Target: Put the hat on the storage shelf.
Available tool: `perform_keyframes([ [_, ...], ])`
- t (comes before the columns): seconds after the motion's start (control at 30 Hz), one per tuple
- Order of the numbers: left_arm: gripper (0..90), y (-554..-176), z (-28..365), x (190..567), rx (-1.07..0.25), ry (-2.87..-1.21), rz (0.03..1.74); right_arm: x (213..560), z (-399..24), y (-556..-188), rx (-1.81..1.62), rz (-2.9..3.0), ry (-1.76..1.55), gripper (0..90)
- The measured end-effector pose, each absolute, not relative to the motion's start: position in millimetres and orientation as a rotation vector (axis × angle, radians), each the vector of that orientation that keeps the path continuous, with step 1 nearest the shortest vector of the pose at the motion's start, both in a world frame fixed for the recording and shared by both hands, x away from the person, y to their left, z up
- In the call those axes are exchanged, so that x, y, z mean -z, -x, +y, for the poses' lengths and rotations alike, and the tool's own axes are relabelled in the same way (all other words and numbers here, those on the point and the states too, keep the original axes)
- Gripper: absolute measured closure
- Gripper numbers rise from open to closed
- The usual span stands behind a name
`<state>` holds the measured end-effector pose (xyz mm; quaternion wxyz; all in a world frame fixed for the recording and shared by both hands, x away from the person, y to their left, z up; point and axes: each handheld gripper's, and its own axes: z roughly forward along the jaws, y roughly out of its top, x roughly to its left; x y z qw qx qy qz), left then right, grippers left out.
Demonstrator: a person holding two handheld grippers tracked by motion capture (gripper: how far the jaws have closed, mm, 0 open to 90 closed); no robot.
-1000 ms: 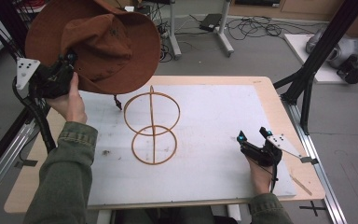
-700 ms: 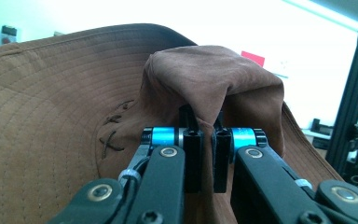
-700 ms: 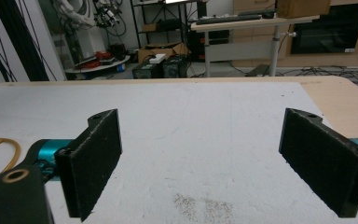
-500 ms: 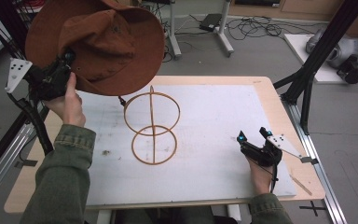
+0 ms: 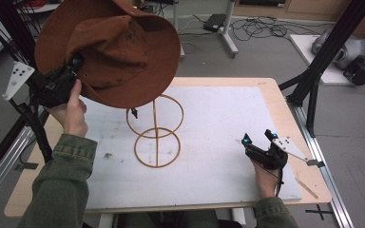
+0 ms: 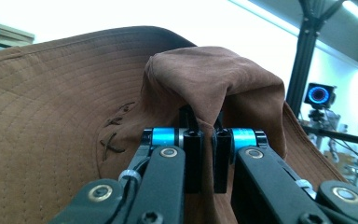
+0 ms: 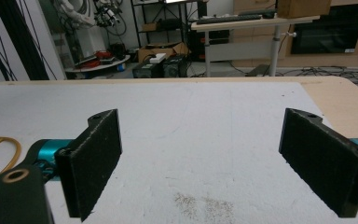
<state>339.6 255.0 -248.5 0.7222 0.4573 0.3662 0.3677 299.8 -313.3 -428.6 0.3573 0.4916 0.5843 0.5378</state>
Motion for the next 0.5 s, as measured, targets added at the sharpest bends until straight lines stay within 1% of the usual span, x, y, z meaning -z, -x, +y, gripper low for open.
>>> perform_keyframes([
  [0.2,87.2,-337.4,251.2,250.9,-0.699,-1.027,0.749,428.6,-313.1,-299.9,-1.387,1.51,-1.262,12.2],
  [0.37,87.1,-334.8,248.7,251.4,-0.642,-1.042,0.714,428.6,-312.9,-300.2,-1.39,1.509,-1.264,12.2],
  [0.4,87.1,-333.2,247.6,251.7,-0.605,-1.047,0.693,428.8,-313.0,-300.3,-1.388,1.51,-1.262,12.2],
  [0.5,87.1,-331.6,246.8,252.4,-0.587,-1.059,0.677,428.7,-312.7,-300.2,-1.389,1.511,-1.262,12.2],
])
